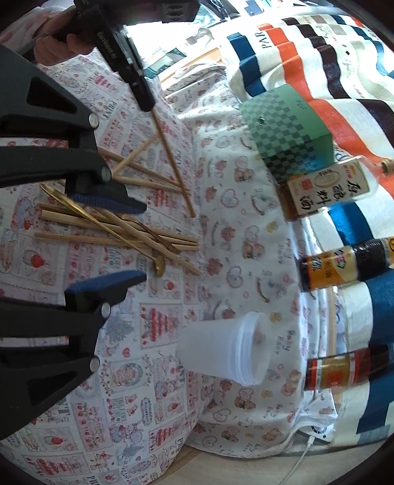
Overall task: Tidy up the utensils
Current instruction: 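Lower the left tool onto a wooden chopstick and close it, then lift the chopstick with the left tool and carry it over the clear cup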
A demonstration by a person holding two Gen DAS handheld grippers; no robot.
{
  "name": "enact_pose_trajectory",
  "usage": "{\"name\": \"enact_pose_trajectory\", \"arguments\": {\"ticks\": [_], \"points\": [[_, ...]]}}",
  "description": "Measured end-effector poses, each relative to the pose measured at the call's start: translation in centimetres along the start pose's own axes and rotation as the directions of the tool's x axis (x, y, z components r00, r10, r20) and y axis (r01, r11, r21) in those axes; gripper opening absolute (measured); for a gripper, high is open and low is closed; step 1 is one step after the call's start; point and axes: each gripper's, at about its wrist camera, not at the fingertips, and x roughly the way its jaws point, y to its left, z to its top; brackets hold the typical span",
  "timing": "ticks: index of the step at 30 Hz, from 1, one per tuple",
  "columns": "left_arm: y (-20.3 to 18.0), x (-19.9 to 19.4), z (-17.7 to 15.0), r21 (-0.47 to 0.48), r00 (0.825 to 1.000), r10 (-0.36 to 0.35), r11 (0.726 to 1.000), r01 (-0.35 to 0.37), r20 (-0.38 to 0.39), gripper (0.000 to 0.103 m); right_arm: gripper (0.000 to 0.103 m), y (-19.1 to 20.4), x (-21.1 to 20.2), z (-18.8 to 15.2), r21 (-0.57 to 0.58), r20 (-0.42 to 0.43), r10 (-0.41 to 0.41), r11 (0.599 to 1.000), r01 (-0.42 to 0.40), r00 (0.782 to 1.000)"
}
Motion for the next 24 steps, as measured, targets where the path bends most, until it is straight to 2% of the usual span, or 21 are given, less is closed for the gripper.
{"name": "enact_pose_trajectory", "arguments": {"ticks": [2, 3, 6, 7, 8, 10, 13, 15, 16, 19, 22, 24], "points": [[-0.6, -1.4, 0.2, 0.036, 0.993, 0.064, 0.997, -0.068, 0.102, 0.005, 0.057, 1.0, 0.2, -0.6, -0.005, -0.038, 0.057, 0.998, -0.057, 0.998], [-0.9, -2.1, 0.2, 0.046, 0.983, 0.102, 0.993, -0.110, 0.154, 0.005, 0.057, 1.8, 0.2, -0.9, -0.032, -0.049, 0.075, 0.997, -0.076, 0.996], [-1.9, -3.5, 0.1, 0.067, 0.935, 0.208, 0.969, -0.236, 0.287, 0.005, 0.056, 4.5, 0.1, -1.8, -0.168, -0.047, 0.059, 0.984, -0.066, 0.997], [-1.9, -3.9, 0.0, 0.069, 0.925, 0.217, 0.966, -0.249, 0.311, 0.005, 0.055, 5.1, 0.1, -2.2, -0.202, -0.052, 0.046, 0.978, -0.056, 0.998], [-1.9, -4.1, 0.0, 0.066, 0.922, 0.212, 0.967, -0.246, 0.325, 0.005, 0.045, 5.6, 0.4, -2.5, -0.226, -0.074, 0.044, 0.972, -0.060, 0.996], [-1.7, -4.3, 0.2, 0.055, 0.920, 0.205, 0.970, -0.236, 0.333, 0.005, 0.033, 6.2, 1.4, -3.2, -0.240, -0.149, 0.042, 0.968, -0.078, 0.988], [-1.1, -4.6, 0.2, 0.034, 0.931, 0.190, 0.977, -0.211, 0.312, 0.005, 0.030, 6.3, 2.7, -3.8, -0.230, -0.205, 0.015, 0.971, -0.063, 0.979], [-0.8, -4.6, 0.2, 0.023, 0.939, 0.177, 0.981, -0.192, 0.295, 0.005, 0.028, 6.4, 2.7, -4.0, -0.254, -0.170, -0.036, 0.967, -0.009, 0.985], [-0.8, -4.6, 0.2, 0.021, 0.941, 0.173, 0.982, -0.187, 0.291, 0.005, 0.022, 6.2, 2.8, -4.0, -0.250, -0.170, -0.046, 0.968, 0.002, 0.984], [-1.0, -4.8, 0.0, 0.030, 0.940, 0.175, 0.981, -0.192, 0.293, 0.005, 0.014, 5.7, 2.7, -3.8, -0.234, -0.156, -0.082, 0.971, 0.044, 0.984], [-1.2, -4.8, 0.0, 0.034, 0.940, 0.175, 0.981, -0.193, 0.292, 0.005, 0.006, 4.6, 1.3, -2.7, -0.169, -0.102, -0.063, 0.985, 0.045, 0.993], [-1.3, -4.8, -0.1, 0.037, 0.940, 0.174, 0.981, -0.193, 0.293, 0.005, 0.005, 3.7, 0.1, -1.8, -0.108, -0.052, -0.011, 0.994, 0.005, 0.999]]}}
